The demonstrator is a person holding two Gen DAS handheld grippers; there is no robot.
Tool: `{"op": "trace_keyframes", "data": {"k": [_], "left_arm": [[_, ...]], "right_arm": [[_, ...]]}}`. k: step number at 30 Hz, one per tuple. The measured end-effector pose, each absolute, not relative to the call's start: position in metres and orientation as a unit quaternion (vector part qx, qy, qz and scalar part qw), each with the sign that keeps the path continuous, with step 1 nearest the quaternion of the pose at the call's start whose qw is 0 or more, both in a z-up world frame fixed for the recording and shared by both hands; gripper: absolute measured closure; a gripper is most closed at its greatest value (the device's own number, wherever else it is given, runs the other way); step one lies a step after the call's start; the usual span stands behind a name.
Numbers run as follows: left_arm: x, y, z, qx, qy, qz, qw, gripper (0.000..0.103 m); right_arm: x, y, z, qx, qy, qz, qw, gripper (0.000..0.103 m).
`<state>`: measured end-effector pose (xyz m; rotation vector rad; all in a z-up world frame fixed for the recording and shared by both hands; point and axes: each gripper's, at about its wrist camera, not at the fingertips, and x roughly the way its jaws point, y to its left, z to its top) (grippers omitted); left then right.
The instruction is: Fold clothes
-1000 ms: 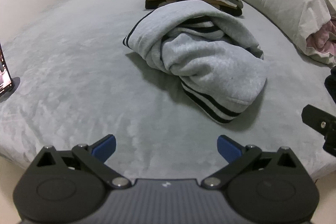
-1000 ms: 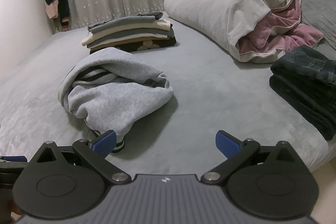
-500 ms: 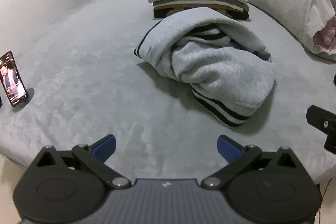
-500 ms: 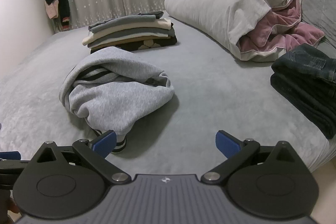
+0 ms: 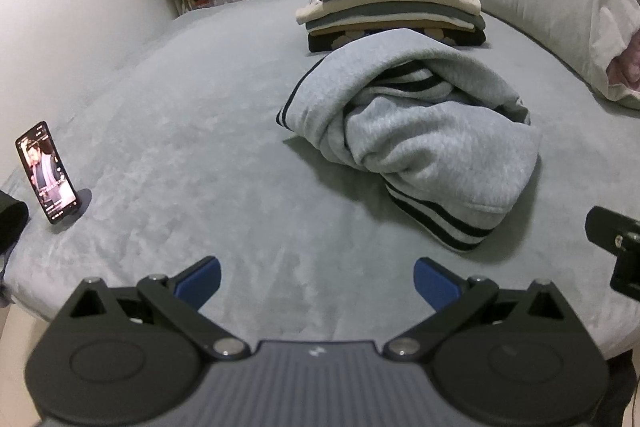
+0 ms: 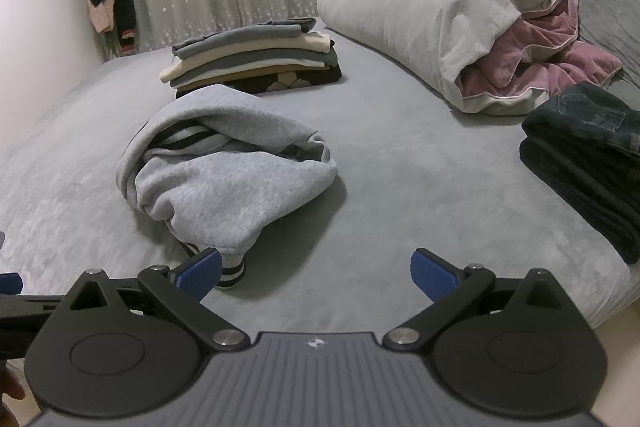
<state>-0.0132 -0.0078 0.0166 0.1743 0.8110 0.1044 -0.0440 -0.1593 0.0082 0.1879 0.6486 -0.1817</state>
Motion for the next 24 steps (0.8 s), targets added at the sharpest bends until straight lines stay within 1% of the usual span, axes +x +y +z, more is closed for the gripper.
{"op": "trace_keyframes", "data": {"k": [24], "left_arm": [[-0.0140, -0.0087, 0.0180, 0.092, 0.393, 0.052, 0.914, 0.000]], "right_arm": [[-0.0427, -0.1584, 0.0079, 0.092, 0.323, -0.087, 0.938, 0.000]]}}
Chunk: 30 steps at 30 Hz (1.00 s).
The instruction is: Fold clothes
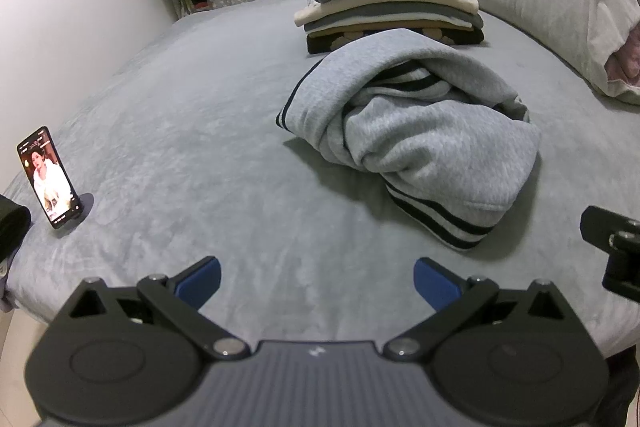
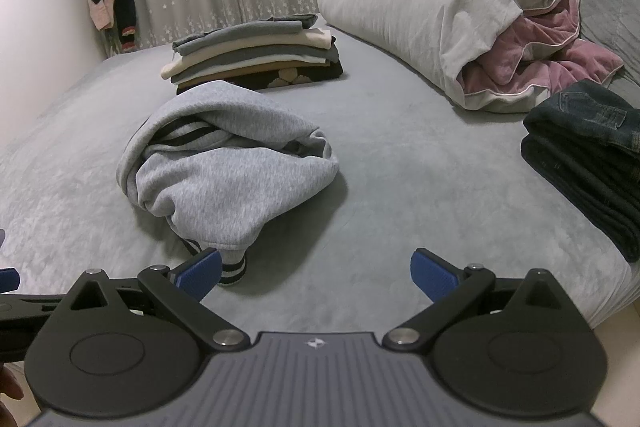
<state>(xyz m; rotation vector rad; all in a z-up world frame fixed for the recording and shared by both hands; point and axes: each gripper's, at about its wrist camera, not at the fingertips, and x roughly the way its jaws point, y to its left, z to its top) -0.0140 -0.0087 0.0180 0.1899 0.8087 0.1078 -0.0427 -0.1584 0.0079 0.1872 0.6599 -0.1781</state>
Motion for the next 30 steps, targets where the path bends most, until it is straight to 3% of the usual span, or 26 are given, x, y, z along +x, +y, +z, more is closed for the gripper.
{"op": "trace_keyframes", "data": {"k": [30], "left_arm": [[-0.0141, -0.0102, 0.0158, 0.096, 0.395, 0.049, 0.912, 0.000]], "right_arm": [[-0.0418, -0.1585, 0.0072, 0.090, 0.327, -0.087, 0.937, 0.000]]}}
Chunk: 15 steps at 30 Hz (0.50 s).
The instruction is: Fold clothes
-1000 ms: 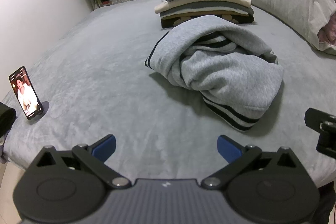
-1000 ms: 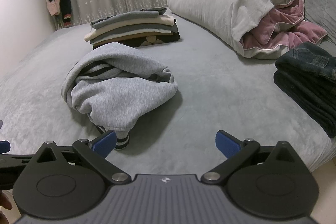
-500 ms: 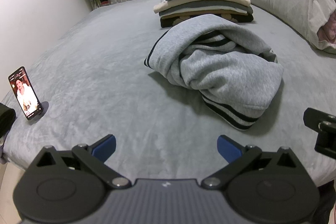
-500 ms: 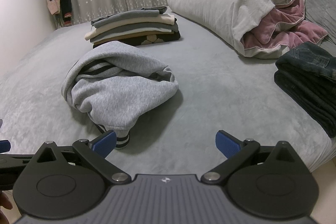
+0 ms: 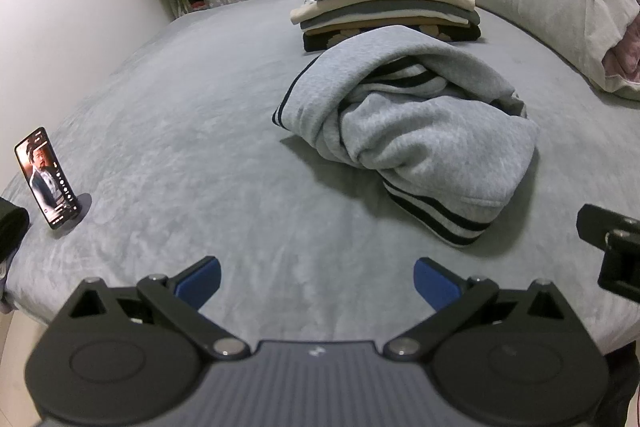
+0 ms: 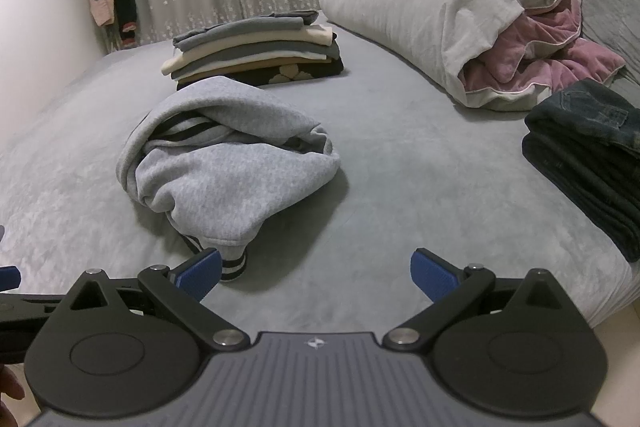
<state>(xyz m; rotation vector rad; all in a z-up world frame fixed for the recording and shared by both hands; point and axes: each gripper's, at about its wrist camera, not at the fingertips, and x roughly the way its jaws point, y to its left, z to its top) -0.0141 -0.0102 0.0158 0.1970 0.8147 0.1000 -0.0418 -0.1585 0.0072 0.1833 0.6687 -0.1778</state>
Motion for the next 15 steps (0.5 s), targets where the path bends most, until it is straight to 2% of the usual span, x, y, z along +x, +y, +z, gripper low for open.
{"op": "trace_keyframes", "data": {"k": [15], "left_arm": [[-0.0133, -0.0109, 0.0153, 0.098, 0.396, 0.049, 0.911, 0.000]], "right_arm": [[-0.0407, -0.1582, 0.0065, 0.089, 0.330, -0.086, 0.936, 0.000]]}}
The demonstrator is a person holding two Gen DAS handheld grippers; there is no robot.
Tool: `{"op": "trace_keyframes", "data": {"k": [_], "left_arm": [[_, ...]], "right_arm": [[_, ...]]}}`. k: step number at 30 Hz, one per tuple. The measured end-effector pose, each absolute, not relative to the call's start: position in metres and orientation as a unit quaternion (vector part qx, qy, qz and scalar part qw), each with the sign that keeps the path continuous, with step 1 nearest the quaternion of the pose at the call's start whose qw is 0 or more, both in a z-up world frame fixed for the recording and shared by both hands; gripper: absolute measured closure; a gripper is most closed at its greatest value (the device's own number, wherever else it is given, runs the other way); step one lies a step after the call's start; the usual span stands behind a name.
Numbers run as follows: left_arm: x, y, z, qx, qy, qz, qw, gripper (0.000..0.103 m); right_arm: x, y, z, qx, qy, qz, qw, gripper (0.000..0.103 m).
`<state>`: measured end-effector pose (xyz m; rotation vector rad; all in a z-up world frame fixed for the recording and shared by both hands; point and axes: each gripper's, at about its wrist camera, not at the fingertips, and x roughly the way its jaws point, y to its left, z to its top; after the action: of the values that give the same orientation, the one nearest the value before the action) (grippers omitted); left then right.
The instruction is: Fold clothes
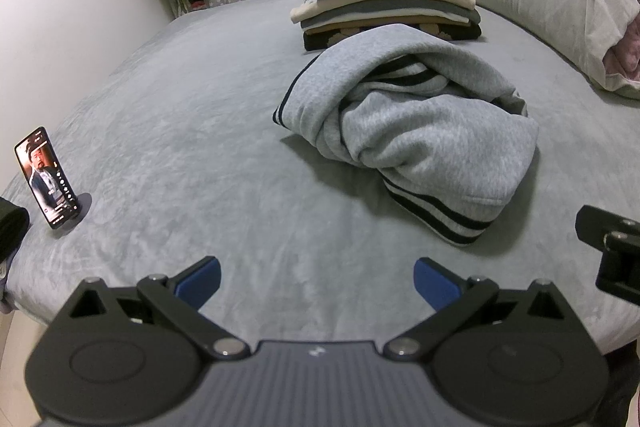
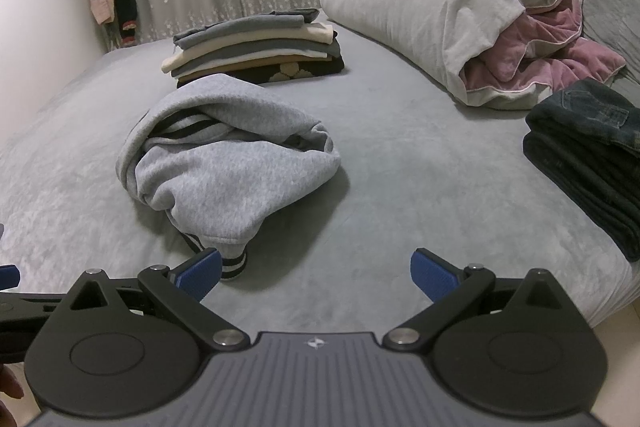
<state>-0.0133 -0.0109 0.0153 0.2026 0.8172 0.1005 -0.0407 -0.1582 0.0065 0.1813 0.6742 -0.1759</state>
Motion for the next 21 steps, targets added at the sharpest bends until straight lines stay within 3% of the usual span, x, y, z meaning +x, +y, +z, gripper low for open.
{"op": "trace_keyframes", "data": {"k": [21], "left_arm": [[-0.0161, -0.0111, 0.0172, 0.101, 0.394, 0.049, 0.912, 0.000]], "right_arm": [[-0.0399, -0.1573, 0.0062, 0.088, 0.332, -0.085, 0.935, 0.000]]}}
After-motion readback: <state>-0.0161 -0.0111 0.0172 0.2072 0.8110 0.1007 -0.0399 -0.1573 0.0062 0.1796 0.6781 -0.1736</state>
